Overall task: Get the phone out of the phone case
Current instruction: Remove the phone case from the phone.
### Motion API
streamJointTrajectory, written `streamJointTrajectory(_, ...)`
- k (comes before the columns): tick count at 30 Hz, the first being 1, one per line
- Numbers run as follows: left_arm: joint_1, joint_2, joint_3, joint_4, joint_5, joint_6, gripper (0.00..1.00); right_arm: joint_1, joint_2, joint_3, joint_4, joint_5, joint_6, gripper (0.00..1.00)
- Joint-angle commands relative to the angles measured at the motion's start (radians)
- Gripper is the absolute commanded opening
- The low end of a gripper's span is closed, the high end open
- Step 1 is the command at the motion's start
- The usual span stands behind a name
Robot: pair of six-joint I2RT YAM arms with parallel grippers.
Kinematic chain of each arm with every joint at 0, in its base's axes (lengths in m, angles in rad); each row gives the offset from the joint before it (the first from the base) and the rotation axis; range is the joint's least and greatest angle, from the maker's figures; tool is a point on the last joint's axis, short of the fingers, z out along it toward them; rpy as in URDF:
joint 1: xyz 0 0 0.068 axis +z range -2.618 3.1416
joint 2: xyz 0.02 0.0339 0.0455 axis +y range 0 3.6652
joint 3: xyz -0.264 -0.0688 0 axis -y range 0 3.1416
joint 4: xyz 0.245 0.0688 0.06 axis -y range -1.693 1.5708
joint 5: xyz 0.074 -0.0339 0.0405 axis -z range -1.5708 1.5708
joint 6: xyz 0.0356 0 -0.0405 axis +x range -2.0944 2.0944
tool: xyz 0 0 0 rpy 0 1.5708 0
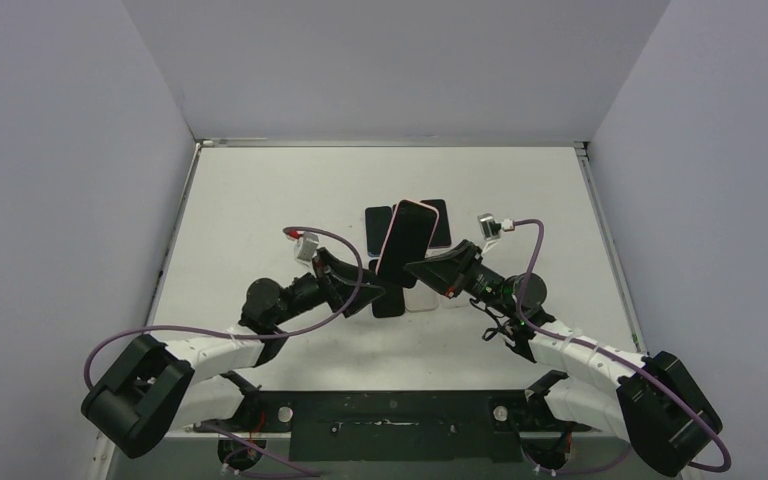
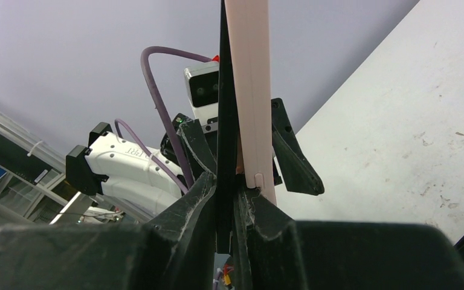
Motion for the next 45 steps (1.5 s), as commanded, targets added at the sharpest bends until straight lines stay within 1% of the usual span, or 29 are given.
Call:
streamJointTrajectory(1, -0.037, 0.014, 0.073, 0.065, 0.003, 0.019, 0.63, 0.001, -0.019, 0.007, 0.148, -0.002, 0.014, 0.00)
streamJointTrajectory(5, -0.066, 0.032, 0.094, 0.060, -0.038, 0.024, 0.63, 0.006, -0.016, 0.005, 0.158, -0.002, 0.017, 0.00)
streamJointTrajectory(11, -0.069, 0.077, 0.091, 0.093, -0.108, -0.018, 0.63, 0.021, -0.014, 0.001, 0.181, -0.004, 0.032, 0.00)
streamJointTrajectory(18, -0.068, 0.130, 0.067, 0.192, -0.109, -0.066, 0.63, 0.021, -0.030, 0.002, 0.180, -0.005, 0.030, 0.00)
streamJointTrajectory(24, -0.069, 0.131, 0.078, 0.271, -0.100, -0.111, 0.63, 0.025, -0.025, 0.000, 0.172, -0.016, 0.027, 0.00)
streamJointTrajectory(29, -0.058, 0.120, 0.100, 0.285, -0.090, -0.132, 0.62, 0.026, -0.022, -0.011, 0.169, -0.031, 0.028, 0.00)
streamJointTrajectory(35, -0.045, 0.145, 0.135, 0.312, -0.048, -0.135, 0.49, 0.030, -0.024, -0.016, 0.156, -0.068, 0.031, 0.00)
streamJointTrajectory(38, -0.039, 0.162, 0.147, 0.345, -0.031, -0.144, 0.48, 0.031, -0.031, -0.020, 0.146, -0.077, 0.030, 0.00)
streamJointTrajectory(43, -0.039, 0.209, 0.194, 0.395, 0.038, -0.163, 0.48, 0.032, -0.027, -0.010, 0.122, -0.109, 0.014, 0.00)
streamJointTrajectory(45, -0.039, 0.226, 0.205, 0.428, 0.059, -0.173, 0.46, 0.033, -0.021, -0.008, 0.122, -0.118, 0.010, 0.00)
